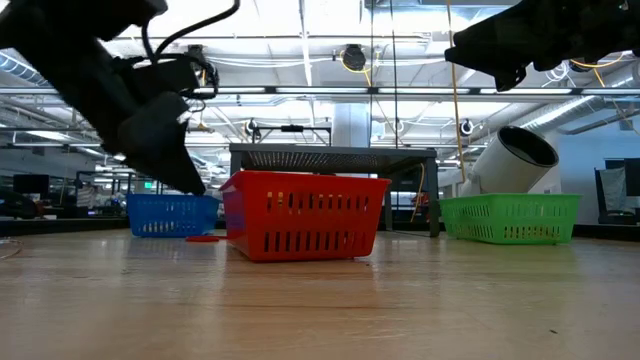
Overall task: Pick & Place Office Desk Supplies
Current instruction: Put the left red rubber band into the green bin
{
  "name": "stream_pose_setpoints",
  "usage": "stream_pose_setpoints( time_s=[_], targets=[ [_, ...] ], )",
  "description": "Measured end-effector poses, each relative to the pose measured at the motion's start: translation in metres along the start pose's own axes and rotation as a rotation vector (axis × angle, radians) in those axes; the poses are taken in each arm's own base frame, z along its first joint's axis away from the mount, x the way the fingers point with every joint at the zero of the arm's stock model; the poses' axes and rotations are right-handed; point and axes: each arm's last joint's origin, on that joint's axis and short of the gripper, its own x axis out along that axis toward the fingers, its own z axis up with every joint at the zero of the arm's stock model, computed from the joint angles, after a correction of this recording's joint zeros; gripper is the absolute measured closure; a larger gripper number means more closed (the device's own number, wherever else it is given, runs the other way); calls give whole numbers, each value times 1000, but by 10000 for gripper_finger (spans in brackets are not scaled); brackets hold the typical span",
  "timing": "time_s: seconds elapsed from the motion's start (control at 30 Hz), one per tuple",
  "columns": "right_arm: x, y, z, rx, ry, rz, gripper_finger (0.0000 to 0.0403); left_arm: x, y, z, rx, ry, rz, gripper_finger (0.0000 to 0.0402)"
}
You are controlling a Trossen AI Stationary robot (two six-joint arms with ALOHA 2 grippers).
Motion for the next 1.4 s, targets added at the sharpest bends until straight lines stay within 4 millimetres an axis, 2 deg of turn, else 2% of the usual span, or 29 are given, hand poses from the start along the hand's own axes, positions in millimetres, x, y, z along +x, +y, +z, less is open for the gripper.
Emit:
stream_pose_setpoints(
  time_s=[0.3, 0.63, 1.0, 1.4],
  targets=[
    [0, 0, 0, 18, 0, 0, 259, 6, -14, -26, -183, -101, 97, 158],
    [0, 0, 1, 23, -13, 1, 259, 32, -26, -42, -262, -96, 88, 158],
    [0, 0, 2, 20, -18, 1, 259, 55, -19, -46, -332, -78, 162, 158],
    [0, 0, 2, 18, -20, 1, 259, 67, -12, -34, -368, -59, 160, 159]
  ],
)
